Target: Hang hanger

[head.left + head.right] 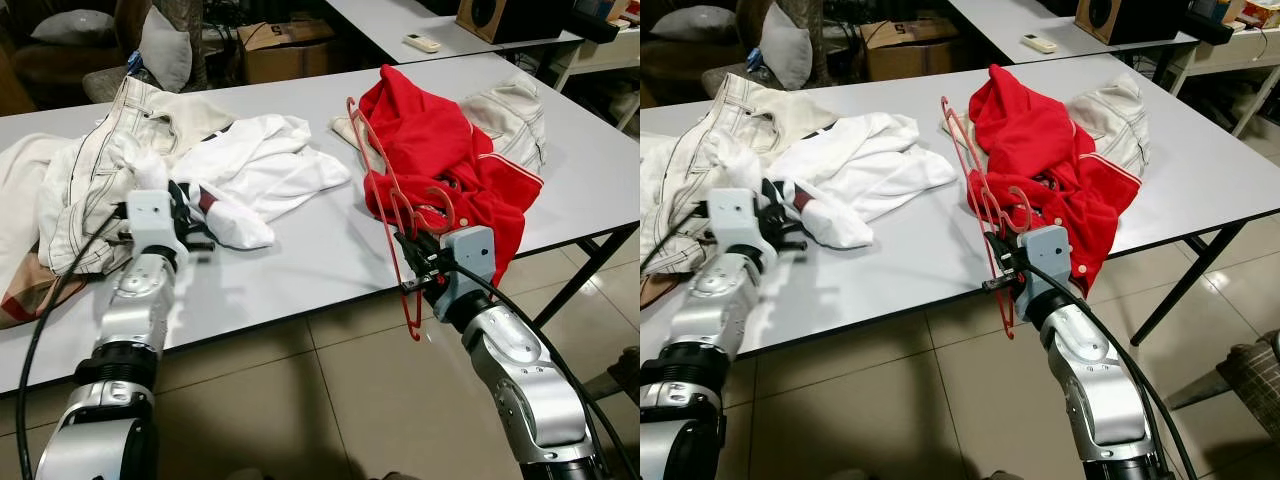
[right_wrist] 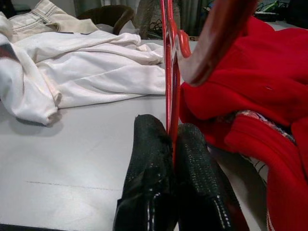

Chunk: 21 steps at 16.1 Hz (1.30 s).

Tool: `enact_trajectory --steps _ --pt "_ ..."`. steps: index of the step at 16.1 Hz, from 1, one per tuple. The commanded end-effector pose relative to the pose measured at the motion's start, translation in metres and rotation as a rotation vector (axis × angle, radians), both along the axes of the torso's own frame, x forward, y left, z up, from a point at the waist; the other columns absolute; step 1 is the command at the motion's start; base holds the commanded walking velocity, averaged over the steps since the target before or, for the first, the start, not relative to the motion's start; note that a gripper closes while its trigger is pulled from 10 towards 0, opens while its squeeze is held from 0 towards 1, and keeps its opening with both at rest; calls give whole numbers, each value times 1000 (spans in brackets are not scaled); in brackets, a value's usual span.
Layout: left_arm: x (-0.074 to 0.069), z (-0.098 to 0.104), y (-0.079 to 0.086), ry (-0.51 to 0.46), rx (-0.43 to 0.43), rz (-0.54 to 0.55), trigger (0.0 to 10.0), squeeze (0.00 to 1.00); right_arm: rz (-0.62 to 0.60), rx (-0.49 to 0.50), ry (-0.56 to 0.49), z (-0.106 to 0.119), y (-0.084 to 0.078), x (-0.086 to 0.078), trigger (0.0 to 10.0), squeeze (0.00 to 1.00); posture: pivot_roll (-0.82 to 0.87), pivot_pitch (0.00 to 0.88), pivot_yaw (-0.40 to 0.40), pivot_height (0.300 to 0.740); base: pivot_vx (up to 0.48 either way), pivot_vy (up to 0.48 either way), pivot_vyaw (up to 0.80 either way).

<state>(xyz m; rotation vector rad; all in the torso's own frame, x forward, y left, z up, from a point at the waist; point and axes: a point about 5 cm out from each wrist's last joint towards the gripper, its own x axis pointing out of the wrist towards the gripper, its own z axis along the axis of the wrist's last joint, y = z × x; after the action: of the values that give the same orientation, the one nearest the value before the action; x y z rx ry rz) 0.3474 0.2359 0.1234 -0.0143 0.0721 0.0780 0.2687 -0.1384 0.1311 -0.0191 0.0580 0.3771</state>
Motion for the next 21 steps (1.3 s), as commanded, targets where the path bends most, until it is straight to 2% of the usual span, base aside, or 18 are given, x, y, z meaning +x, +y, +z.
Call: enact_trajectory --steps 1,5,6,7,9,13,14,15,16,17,18,19,21 --pt "1 29 3 -132 -40 -43 0 0 -22 2 -8 1 -5 0 10000 0 -56 8 50 740 0 0 0" --pt "3 105 -1 -416 -222 -168 0 0 -22 1 -6 1 -6 2 10000 0 -45 6 43 740 0 0 0" --pt "0 131 -4 -525 -318 -227 0 0 -22 3 -6 0 -6 3 10000 0 -42 4 43 740 0 0 0" --pt "-3 147 -6 -598 -397 -284 0 0 -21 4 -6 0 -5 3 10000 0 -40 1 44 740 0 0 0" --pt "-6 159 -8 -645 -466 -343 0 0 -20 6 -6 -1 -3 3 10000 0 -40 0 48 740 0 0 0" --pt "-3 147 -17 -573 -389 -370 0 0 -25 4 -9 -1 -4 4 10000 0 -40 0 54 740 0 0 0" --pt "-3 143 -26 -528 -310 -415 0 0 -25 4 -9 -2 -4 4 10000 0 -40 0 54 740 0 0 0" --pt "-5 125 -47 -394 -101 -547 0 0 -24 3 -8 -3 -4 3 10000 0 -40 0 54 740 0 0 0" --pt "-8 102 -62 -251 93 -651 4275 0 -24 2 -8 -3 -4 4 10000 0 -36 0 53 740 0 0 0" --pt "-17 66 -75 -61 315 -782 10000 0 -23 1 -8 -3 -3 4 10000 0 -37 0 56 740 0 0 0" --pt "-22 49 -79 0 340 -800 10000 0 -23 0 -9 -3 -3 4 10000 0 -40 0 59 740 0 0 0" --pt "-22 46 -78 8 327 -782 10000 1000 -24 0 -10 -3 -3 4 10000 0 -40 0 59 740 0 0 0" --pt "-27 44 -76 45 324 -830 10000 1000 -31 -1 -11 -3 -5 3 10000 0 -41 0 60 740 0 0 0"
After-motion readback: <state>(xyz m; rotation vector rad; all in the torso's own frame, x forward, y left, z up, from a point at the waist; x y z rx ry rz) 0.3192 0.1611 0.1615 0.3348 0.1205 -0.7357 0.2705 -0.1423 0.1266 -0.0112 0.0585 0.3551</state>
